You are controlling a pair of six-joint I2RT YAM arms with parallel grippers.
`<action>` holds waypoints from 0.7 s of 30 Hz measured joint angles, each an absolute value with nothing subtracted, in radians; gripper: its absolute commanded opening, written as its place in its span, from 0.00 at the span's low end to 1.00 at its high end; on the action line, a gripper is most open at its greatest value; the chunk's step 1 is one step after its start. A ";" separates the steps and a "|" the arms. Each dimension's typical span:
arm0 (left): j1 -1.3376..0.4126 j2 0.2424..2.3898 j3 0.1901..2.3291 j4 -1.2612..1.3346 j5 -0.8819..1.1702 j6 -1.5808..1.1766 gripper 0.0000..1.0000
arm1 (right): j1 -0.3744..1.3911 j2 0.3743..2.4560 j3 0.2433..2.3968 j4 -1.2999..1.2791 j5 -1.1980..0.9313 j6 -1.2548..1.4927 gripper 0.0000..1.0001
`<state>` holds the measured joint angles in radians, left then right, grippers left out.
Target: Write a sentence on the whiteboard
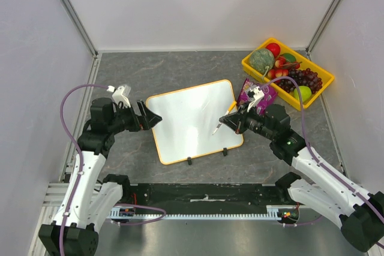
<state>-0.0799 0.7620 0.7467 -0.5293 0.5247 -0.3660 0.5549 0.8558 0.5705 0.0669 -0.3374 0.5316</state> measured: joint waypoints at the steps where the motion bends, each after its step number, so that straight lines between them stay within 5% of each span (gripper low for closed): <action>1: -0.080 0.765 0.747 -0.529 0.524 -0.366 1.00 | 0.555 0.855 0.570 0.066 -0.337 0.531 0.00; 21: -0.073 0.772 0.649 -0.428 0.509 -0.465 0.98 | 0.555 0.908 0.577 0.092 -0.368 0.509 0.00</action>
<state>-0.0734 0.7719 0.6495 -0.4282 0.5087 -0.4648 0.5549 0.9085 0.5770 0.0917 -0.3679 0.5091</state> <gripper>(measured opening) 0.988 0.046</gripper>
